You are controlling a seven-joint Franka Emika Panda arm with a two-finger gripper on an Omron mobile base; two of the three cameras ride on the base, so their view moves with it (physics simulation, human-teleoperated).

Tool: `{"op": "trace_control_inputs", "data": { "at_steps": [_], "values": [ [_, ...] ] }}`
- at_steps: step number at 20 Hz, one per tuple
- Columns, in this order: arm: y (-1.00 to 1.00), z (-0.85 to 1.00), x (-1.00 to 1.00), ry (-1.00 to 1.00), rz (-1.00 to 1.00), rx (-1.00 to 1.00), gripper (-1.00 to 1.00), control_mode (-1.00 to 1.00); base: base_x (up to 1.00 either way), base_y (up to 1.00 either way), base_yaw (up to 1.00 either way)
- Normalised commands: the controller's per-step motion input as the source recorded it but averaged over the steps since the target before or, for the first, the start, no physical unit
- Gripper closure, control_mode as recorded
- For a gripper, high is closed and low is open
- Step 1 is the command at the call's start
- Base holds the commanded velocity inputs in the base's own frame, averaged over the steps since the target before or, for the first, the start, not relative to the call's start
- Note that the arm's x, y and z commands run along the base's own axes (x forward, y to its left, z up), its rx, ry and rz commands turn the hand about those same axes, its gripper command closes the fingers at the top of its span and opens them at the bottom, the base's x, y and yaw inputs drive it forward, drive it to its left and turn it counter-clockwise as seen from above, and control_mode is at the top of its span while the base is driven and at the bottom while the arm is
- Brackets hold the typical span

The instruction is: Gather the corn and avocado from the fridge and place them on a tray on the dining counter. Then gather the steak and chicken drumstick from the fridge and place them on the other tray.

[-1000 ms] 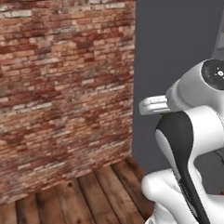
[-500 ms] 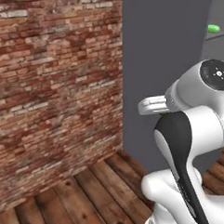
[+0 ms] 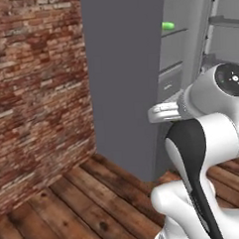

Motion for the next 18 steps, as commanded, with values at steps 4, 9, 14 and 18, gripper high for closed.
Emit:
{"op": "trace_control_inputs", "data": {
  "at_steps": [4,9,14,18],
  "values": [
    [0.00,0.00,0.00,0.00,0.00,0.00,1.00,1.00,-0.84,0.00,-0.40],
    [0.00,0.00,0.00,0.00,0.00,0.00,1.00,1.00,-0.89,-0.04,-0.39],
    [0.00,0.00,0.00,0.00,0.00,0.00,1.00,1.00,-0.97,-0.35,-0.33],
    [0.00,0.00,0.00,0.00,0.00,0.00,1.00,1.00,-0.88,-0.60,-0.26]
  ]
}}
